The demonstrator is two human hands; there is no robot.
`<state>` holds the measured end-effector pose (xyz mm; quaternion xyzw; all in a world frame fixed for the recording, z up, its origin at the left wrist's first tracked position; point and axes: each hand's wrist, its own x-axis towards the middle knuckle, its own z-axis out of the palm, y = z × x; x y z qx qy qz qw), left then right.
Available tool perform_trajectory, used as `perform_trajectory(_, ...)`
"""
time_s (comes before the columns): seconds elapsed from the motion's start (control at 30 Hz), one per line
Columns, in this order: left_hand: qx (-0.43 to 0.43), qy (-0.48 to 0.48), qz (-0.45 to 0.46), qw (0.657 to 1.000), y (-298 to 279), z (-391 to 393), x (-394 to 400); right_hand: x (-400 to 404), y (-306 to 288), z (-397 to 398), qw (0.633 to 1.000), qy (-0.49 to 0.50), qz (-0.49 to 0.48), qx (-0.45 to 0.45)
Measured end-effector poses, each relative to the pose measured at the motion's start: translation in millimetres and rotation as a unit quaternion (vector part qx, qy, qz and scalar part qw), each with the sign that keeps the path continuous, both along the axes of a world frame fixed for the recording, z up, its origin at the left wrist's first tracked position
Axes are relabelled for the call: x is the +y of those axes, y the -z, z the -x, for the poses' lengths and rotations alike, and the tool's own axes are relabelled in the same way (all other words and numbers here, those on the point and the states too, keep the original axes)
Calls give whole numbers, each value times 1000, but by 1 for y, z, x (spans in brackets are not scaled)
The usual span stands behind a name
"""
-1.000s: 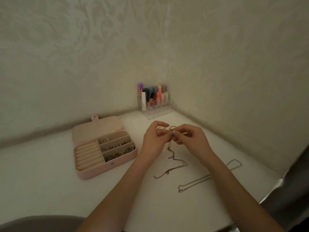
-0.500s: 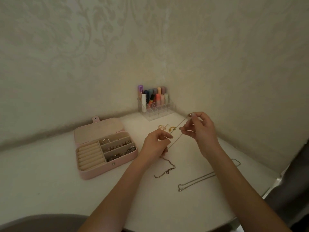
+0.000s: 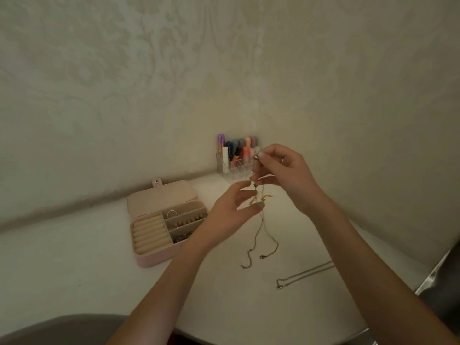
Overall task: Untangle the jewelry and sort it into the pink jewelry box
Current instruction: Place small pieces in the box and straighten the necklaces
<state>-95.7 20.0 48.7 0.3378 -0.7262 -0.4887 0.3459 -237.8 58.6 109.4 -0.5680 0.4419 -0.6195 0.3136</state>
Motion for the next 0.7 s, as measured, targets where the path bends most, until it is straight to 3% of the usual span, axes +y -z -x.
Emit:
perform_trajectory(0.17, 93, 59, -83, 990, -3, -7, 7, -11, -7, -13, 998, 26, 27, 54)
perform_trajectory(0.4, 43, 21, -62, 997, 8, -46, -2, -30, -1, -20, 994, 49, -53, 83)
perform_trajectory(0.57, 26, -8, -50, 998, 2, -84, -8, -52, 0, -19, 989, 96, -26, 106)
perform_trajectory(0.7, -33, -21, -33, 999, -7, -106, -12, -67, -11, -24, 994, 86, 16, 70)
